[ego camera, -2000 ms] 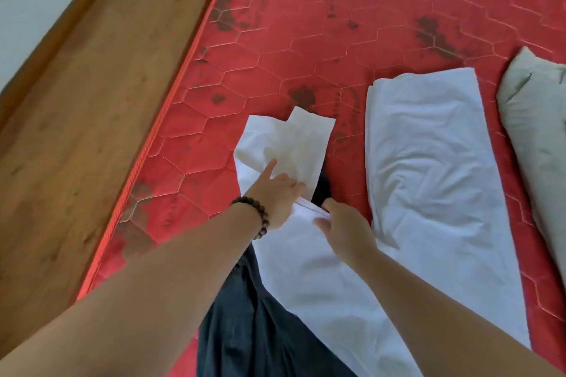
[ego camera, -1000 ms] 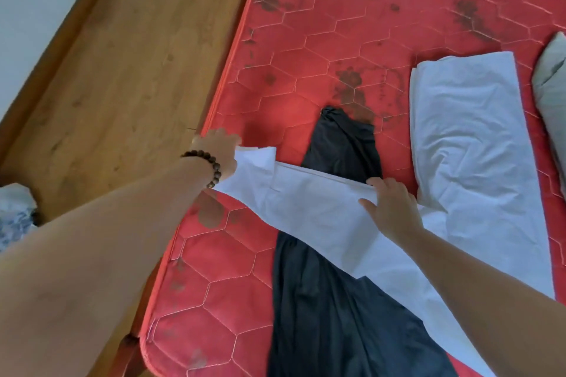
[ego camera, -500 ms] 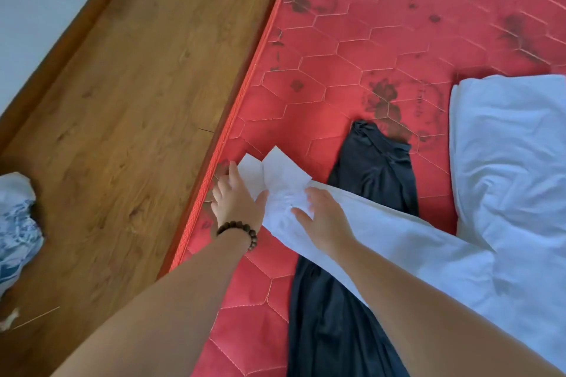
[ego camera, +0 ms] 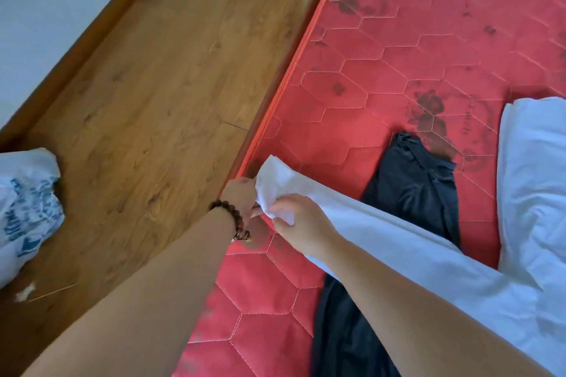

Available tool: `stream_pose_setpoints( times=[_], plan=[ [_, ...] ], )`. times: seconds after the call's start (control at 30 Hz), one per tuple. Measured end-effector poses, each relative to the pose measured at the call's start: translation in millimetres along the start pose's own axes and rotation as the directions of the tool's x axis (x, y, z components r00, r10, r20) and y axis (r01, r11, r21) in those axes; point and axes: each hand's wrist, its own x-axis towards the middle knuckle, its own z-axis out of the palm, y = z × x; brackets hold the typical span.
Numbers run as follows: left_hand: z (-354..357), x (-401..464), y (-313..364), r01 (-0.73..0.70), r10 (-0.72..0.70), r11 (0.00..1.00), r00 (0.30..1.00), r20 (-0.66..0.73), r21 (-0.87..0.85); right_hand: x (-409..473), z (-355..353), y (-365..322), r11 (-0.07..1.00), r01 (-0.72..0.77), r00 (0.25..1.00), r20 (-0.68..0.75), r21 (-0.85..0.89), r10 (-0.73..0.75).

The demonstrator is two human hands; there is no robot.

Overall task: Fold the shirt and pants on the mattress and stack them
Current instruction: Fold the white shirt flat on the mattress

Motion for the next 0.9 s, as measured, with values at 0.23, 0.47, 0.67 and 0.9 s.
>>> stream_pose_setpoints(
  times=[0.23,0.47,0.67,0.9],
  plan=[
    [4,1,1,0.093,-0.094,0.995,0.995,0.016,0.030,1,-32,25,0.963,-0.064,0.983,-0.182,-0.260,0.016],
    [-19,3,6,-0.250,0.295,0.902,0.952,-0.077,0.353,-9,-52,52,0.749,-0.404,0.915,-0.247,-0.525,0.320],
    [24,-21,-17,-0.444,0.767,0.452,0.636,-0.082,0.774,-41,-25,53,0.752,-0.261,0.896,-0.441,-0.605,-0.045],
    [98,-39,-92,-0.654,0.421,-0.125,0.646,0.637,0.746,-114,-3,90,0.724,-0.199,0.971,-0.231,-0.660,0.056]
  ],
)
